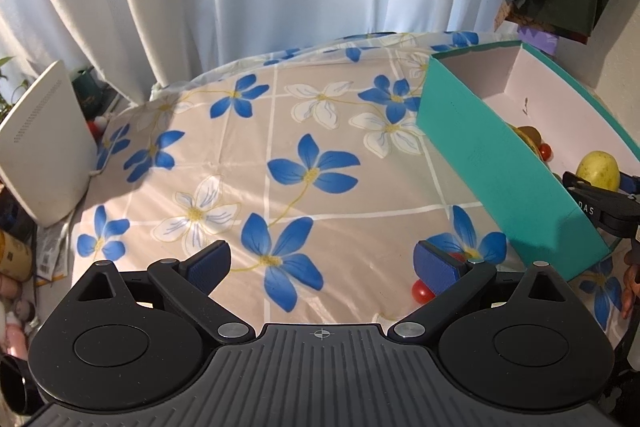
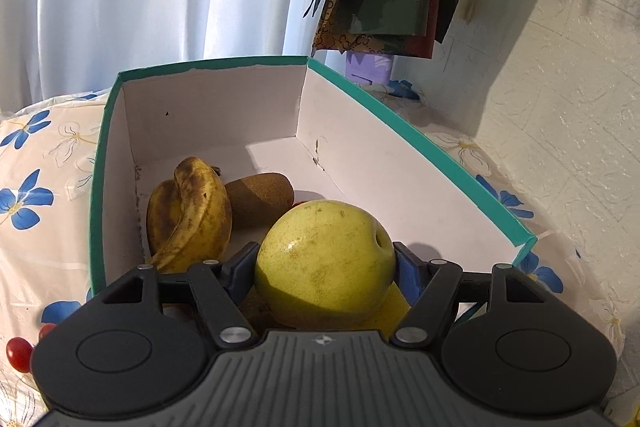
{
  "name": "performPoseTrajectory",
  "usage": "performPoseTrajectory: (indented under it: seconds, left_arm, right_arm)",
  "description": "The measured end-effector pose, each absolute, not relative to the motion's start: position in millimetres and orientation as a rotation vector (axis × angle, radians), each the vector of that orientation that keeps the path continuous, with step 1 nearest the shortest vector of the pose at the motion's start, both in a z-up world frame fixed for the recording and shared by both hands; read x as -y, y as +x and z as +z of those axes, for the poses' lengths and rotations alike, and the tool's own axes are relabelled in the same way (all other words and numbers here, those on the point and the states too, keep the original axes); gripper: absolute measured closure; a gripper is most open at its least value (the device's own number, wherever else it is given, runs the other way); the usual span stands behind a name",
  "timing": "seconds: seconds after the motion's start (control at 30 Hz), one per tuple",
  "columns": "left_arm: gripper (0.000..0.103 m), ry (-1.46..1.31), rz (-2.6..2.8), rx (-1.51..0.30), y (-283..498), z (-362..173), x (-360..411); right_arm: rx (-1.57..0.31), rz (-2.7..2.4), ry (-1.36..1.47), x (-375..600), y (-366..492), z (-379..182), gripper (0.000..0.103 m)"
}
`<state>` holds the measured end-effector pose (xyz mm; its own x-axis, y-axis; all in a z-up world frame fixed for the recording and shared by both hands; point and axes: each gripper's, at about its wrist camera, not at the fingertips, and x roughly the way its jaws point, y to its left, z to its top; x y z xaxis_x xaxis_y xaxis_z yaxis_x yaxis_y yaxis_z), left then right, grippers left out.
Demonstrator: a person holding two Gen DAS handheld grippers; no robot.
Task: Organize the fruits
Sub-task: 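Lower the green apple into the box and open the right gripper while the left gripper withdraws, then close the left gripper on a cherry tomato on the cloth while the right gripper withdraws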
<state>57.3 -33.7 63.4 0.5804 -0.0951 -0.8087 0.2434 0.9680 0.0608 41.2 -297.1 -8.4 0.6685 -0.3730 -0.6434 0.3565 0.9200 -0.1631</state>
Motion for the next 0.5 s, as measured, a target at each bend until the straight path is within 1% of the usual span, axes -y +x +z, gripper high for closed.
performPoseTrajectory:
  seconds: [0.23, 0.33, 0.5]
  left_arm:
    - [0.003, 0.222, -0.240, -0.952, 49.3, 54.6, 54.5]
    - [0.003, 0.240, -0.271, -0.958, 47.9, 52.4, 58.7]
    - [0.003, 0.244, -0.312, -0.956, 55.0, 48.7, 59.0]
  right_arm:
    - [-0.731, -0.411, -0.033, 296.8, 43.1, -8.0, 0.032]
    - [-0.736, -0.411, -0.036, 296.6, 44.5, -9.1, 0.030]
    - [-0.756, -0.425, -0.042, 295.8, 47.4, -9.4, 0.030]
